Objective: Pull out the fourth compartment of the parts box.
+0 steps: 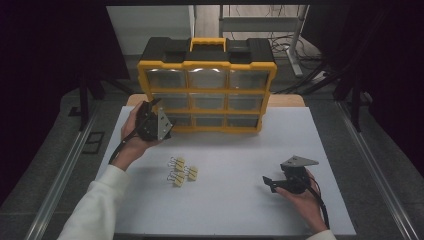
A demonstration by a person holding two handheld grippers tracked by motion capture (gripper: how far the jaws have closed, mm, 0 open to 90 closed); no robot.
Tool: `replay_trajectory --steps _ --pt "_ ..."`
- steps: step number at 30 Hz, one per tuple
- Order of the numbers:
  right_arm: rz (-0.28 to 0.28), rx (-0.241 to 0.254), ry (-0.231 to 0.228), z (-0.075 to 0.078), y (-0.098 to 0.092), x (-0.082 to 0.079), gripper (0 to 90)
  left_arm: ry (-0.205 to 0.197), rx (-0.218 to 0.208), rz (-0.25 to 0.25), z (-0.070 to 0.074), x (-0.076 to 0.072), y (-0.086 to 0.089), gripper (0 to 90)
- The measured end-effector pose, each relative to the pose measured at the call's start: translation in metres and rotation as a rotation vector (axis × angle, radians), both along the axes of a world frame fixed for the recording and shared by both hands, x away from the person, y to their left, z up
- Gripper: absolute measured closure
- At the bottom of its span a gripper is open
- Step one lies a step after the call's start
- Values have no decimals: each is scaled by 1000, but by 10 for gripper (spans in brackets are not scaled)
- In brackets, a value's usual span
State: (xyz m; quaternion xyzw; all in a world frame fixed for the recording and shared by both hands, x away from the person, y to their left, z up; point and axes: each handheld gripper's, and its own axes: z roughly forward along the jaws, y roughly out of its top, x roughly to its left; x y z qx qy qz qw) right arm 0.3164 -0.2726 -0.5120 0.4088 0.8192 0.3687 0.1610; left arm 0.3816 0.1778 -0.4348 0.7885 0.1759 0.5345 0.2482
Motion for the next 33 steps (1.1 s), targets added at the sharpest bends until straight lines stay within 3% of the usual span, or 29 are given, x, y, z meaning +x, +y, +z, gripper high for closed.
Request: replay_trajectory --steps 33 --pt "-1 -3 3 0 0 0 141 -32 38 3 4 15 -8 169"
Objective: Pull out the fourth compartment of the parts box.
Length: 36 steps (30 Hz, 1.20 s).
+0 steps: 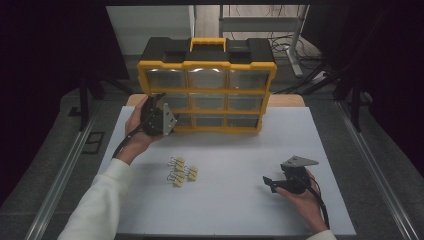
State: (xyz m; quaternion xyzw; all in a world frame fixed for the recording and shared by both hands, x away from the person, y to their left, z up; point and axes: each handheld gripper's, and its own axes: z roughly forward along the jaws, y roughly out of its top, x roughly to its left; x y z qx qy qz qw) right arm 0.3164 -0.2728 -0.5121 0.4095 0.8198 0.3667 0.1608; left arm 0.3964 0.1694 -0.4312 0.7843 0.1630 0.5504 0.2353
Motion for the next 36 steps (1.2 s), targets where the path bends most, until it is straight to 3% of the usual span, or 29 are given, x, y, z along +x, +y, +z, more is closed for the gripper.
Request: replay_trajectory --steps 36 --pt "3 -7 1 -1 0 0 141 -14 11 29 -7 14 3 229"
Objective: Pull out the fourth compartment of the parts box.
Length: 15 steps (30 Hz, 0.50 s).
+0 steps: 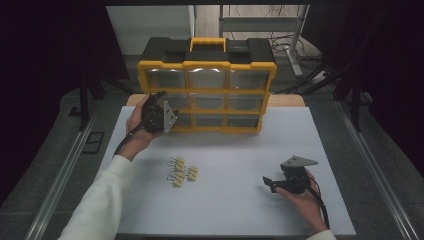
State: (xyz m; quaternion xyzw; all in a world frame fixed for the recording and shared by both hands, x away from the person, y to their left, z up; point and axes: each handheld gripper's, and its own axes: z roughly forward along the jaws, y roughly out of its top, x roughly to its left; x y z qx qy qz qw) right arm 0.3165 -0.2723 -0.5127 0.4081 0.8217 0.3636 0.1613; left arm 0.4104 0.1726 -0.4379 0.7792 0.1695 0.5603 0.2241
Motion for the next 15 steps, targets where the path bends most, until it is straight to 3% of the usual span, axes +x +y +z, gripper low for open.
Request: replay_trajectory --steps 15 --pt "-3 0 -1 0 0 0 144 -31 2 7 -1 3 0 267"
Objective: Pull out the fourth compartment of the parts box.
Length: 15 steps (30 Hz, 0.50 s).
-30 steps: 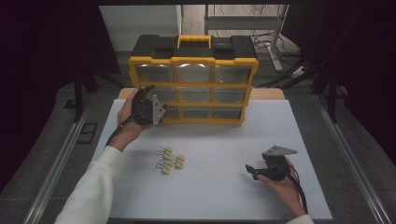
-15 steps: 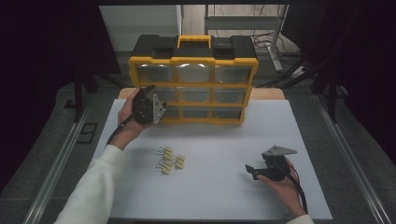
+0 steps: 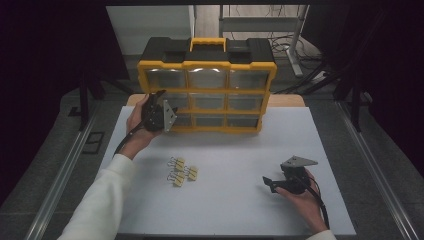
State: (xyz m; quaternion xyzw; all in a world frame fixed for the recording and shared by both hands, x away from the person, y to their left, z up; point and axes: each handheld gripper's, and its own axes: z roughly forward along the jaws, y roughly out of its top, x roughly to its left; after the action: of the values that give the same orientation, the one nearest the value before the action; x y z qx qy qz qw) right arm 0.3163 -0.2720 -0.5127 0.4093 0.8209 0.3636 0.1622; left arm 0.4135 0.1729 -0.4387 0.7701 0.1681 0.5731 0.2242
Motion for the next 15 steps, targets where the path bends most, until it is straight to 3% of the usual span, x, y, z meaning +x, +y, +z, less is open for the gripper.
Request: replay_trajectory --steps 15 --pt "2 1 -2 1 0 -1 145 -45 64 54 -2 -1 -4 351"
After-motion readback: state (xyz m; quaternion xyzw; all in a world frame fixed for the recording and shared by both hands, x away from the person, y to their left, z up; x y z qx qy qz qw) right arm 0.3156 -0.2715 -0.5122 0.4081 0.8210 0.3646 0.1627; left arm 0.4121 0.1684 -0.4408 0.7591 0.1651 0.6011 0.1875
